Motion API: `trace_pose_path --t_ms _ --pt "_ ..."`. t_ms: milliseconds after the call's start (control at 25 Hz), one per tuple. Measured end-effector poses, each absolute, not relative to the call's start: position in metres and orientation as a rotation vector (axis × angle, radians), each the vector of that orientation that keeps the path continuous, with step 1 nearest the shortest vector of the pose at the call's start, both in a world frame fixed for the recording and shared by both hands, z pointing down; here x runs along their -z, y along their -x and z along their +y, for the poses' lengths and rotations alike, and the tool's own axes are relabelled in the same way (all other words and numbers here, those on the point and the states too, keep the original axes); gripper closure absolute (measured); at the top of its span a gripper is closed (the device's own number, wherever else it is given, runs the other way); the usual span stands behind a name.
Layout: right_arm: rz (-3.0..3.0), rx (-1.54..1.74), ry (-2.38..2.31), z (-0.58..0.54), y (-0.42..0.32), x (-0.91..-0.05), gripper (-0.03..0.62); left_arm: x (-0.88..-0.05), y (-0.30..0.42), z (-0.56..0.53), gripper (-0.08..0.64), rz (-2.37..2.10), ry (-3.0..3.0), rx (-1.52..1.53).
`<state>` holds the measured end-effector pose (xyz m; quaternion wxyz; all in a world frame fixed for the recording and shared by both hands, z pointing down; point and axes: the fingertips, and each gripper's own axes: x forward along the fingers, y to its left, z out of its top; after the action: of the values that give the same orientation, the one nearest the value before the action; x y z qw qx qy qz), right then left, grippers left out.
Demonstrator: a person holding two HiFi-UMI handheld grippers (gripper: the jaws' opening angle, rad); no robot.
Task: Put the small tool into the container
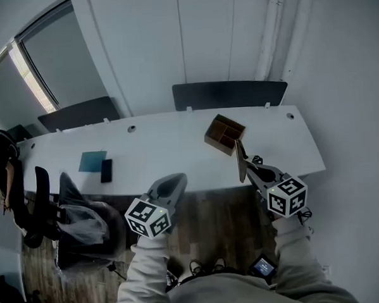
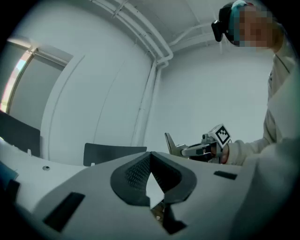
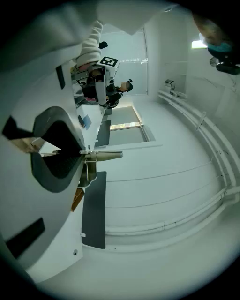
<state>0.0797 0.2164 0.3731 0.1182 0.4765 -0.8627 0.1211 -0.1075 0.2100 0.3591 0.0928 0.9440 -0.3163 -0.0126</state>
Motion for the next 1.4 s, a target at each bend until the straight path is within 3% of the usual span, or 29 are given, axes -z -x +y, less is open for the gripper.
trace_pose_path --t_ms 960,1400 --pt "-2.527 -0.470 -1.393 0.234 -0.101 -0.390 0.569 -0.353 0.085 0.232 0.558 -0.868 -2.856 0.057" --pt "-2.560 -0.455 -1.462 0.250 -0.165 -0.378 0.571 -0.323 0.051 0.215 0.558 -0.925 -2.909 0.036"
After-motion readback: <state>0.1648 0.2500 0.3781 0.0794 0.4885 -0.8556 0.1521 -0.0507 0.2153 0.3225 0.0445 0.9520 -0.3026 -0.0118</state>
